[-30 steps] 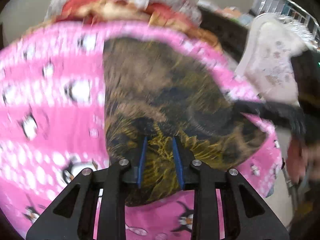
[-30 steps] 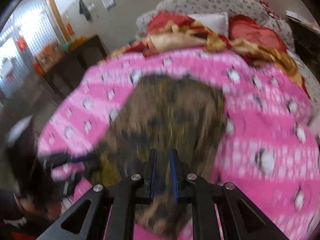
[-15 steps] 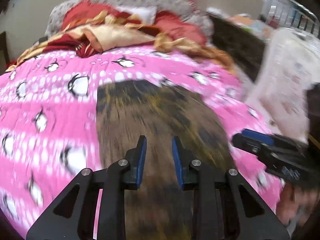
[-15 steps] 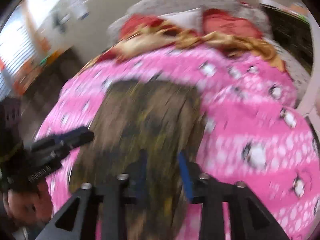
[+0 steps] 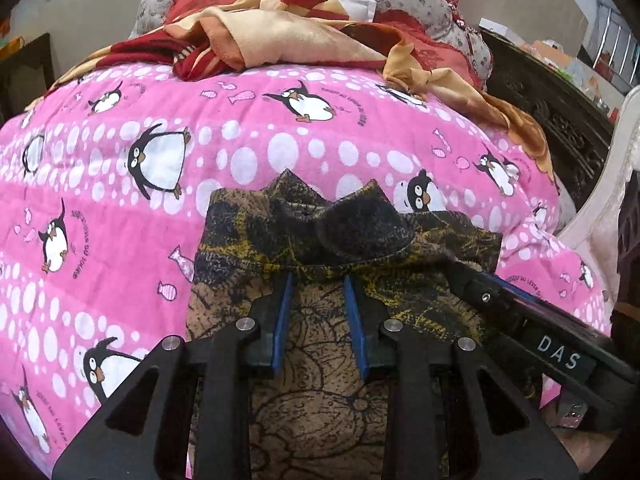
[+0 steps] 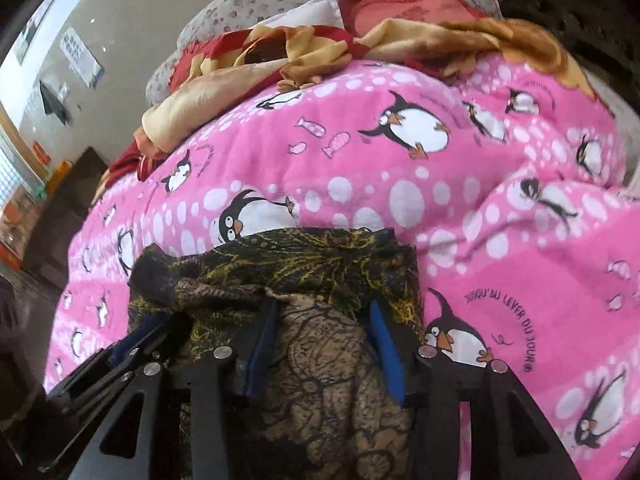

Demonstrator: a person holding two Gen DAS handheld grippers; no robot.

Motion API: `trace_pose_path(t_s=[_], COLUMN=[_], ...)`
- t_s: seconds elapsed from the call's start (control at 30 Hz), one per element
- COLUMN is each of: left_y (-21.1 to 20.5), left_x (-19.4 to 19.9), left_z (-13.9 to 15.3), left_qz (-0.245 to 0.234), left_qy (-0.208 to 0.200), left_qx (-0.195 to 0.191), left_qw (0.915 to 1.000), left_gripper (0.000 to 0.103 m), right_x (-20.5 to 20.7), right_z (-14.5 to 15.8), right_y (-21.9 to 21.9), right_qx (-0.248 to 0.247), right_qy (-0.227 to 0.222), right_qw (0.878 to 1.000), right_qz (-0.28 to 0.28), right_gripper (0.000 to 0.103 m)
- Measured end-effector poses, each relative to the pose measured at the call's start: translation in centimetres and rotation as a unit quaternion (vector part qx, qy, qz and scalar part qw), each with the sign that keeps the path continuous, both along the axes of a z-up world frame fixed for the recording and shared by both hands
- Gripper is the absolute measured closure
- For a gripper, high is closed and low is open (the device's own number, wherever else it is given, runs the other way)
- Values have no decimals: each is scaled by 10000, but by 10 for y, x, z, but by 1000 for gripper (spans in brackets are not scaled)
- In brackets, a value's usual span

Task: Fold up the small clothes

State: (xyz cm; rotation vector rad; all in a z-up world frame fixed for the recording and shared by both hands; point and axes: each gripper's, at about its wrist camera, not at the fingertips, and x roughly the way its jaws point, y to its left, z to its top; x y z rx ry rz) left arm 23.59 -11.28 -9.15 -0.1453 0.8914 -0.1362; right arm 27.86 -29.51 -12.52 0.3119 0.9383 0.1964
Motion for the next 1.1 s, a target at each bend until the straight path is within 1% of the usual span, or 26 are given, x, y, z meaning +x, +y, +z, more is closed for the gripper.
trace_pose_path(t_s=[0.07, 0.1, 0.13, 0.2, 0.23, 0.27, 0.3, 0.33, 0.37, 0.4, 0.47, 0.53, 0.57, 0.6, 0.63, 0.7, 0.73, 0.8, 0.83, 0.9, 0.93, 0.97, 1.0, 1.03, 1.07, 1.1], left_y=[1, 6, 14, 34, 42, 55, 63, 70, 76, 80, 76, 70, 68, 67, 67, 70, 72, 78, 80, 82, 81, 81, 81, 82, 81, 79], left_x=[4, 5, 3, -9, -15, -24, -30, -36, -41, -46, -54, -60, -63, -69, -70, -67, -64, -57, -55, -51, -49, -49, -49, -50, -50, -50], left_z=[5, 11, 20, 38, 43, 47, 47, 44, 39, 30, 12, -5, -9, -9, -8, -8, -8, -9, -9, -11, -11, -11, -10, -9, -9, -8], left_qz=[-53, -148, -239, -255, -279, -338, -376, -420, -475, -585, -884, -1086, -1138, -1206, -1288, -1339, -1315, -1219, -1185, -1132, -1131, -1135, -1138, -1132, -1115, -1109], left_qy=[64, 131, 183, 69, 8, -55, -45, -9, 69, 229, 521, 723, 738, 520, 484, 542, 599, 702, 725, 762, 758, 742, 729, 724, 721, 693], left_qx=[-51, -160, -341, -479, -491, -544, -633, -786, -967, -1162, -1436, -1565, -1583, -1536, -1541, -1781, -1933, -2288, -2395, -2586, -2601, -2601, -2590, -2572, -2559, -2499], left_qw=[10000, 9997, 9990, 9985, 9984, 9979, 9973, 9960, 9942, 9912, 9843, 9790, 9780, 9794, 9784, 9733, 9704, 9632, 9609, 9563, 9559, 9560, 9564, 9570, 9575, 9594], left_gripper=[77, 77, 77, 77, 75, 54, 26, 20, 19, 19, 19, 19, 19, 17, 17, 17, 17, 17, 17, 17, 17, 17, 17, 17, 17, 18], right_x=[2, 3, 4, -9, -20, -32, -41, -49, -57, -60, -58, -54, -54, -53, -53, -53, -54, -61, -63, -62, -59, -57, -57, -59, -60, -60], right_z=[5, 9, 13, 30, 35, 40, 41, 41, 36, 29, 10, -9, -17, -21, -22, -24, -24, -24, -24, -26, -30, -34, -32, -30, -26, -23], right_y=[2, 0, -6, -30, -44, -64, -77, -87, -97, -101, -99, -90, -86, -83, -81, -73, -68, -60, -57, -55, -57, -58, -57, -53, -48, -44], right_qx=[-16, 36, 152, 616, 816, 1074, 1185, 1270, 1465, 1650, 2000, 2128, 2184, 2263, 2305, 2259, 2311, 2788, 2917, 2584, 2444, 2509, 2646, 2849, 2769, 2487], right_qy=[52, 97, 143, -21, -158, -335, -451, -570, -643, -594, -348, -83, -25, -73, -147, -176, -188, -197, -236, -375, -302, -229, -309, -368, -419, -480], right_qw=[9999, 9998, 9994, 9976, 9961, 9934, 9919, 9903, 9871, 9844, 9786, 9759, 9745, 9723, 9706, 9694, 9657, 9447, 9380, 9516, 9592, 9603, 9561, 9460, 9455, 9524], right_qz=[103, 176, 267, 324, 292, 221, 108, 16, 41, 133, 324, 475, 512, 587, 675, 946, 1165, 1717, 1858, 1623, 1388, 1198, 1220, 1499, 1660, 1697], right_gripper=[55, 55, 55, 53, 43, 31, 6, 0, 0, 0, 0, 0, 0, 0, 0, 0, 0, 0, 0, 2, 10, 13, 13, 13, 13, 14])
